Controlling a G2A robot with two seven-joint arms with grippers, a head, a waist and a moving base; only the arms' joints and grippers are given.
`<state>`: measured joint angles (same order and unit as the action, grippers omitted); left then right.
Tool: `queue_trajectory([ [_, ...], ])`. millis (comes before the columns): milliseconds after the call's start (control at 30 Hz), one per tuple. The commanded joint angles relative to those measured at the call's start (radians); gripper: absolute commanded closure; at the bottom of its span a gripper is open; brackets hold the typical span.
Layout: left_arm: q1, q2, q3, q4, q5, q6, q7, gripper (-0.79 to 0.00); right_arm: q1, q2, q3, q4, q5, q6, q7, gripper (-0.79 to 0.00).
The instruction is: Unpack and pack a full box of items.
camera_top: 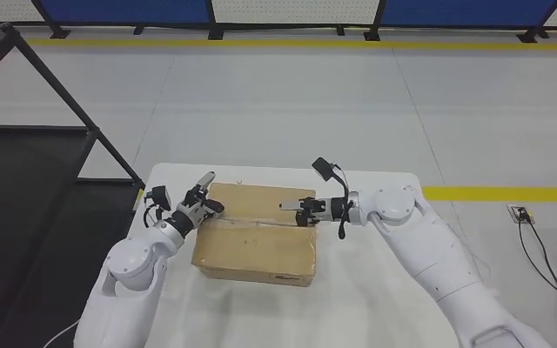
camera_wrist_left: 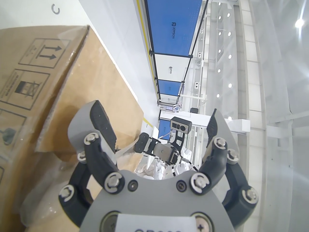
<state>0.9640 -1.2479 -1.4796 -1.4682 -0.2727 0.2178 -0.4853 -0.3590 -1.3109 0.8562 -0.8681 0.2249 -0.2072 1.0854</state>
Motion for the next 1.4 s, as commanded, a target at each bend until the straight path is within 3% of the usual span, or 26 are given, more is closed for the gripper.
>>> queue_trajectory([
  [0,0.006,0.003,-0.010,-0.004,-0.004,0.001,-0.004,-0.785,0.001,-0.007,-0.001,0.003,0.015,-0.016,-0.025,-0.785],
  [233,0.029,0.009,-0.031,-0.030,-0.017,-0.011,-0.013,-0.785,0.012,-0.020,-0.004,0.001,0.020,-0.019,-0.076,-0.785],
  [667,0.088,0.013,-0.117,-0.125,-0.117,-0.120,0.076,-0.785,0.017,-0.037,-0.027,-0.019,-0.003,0.024,-0.072,-0.785],
  [900,0.152,0.024,-0.142,-0.180,-0.140,-0.128,-0.040,-0.785,0.005,-0.039,-0.015,-0.036,0.011,0.010,-0.066,-0.785],
  [1033,0.177,0.032,-0.133,-0.188,-0.110,-0.084,-0.109,-0.785,-0.002,-0.042,-0.017,-0.052,0.010,0.016,-0.061,-0.785],
  [1367,0.080,0.028,-0.029,-0.062,-0.061,-0.040,-0.073,-0.785,0.001,-0.062,-0.046,-0.033,0.012,0.030,-0.059,-0.785],
])
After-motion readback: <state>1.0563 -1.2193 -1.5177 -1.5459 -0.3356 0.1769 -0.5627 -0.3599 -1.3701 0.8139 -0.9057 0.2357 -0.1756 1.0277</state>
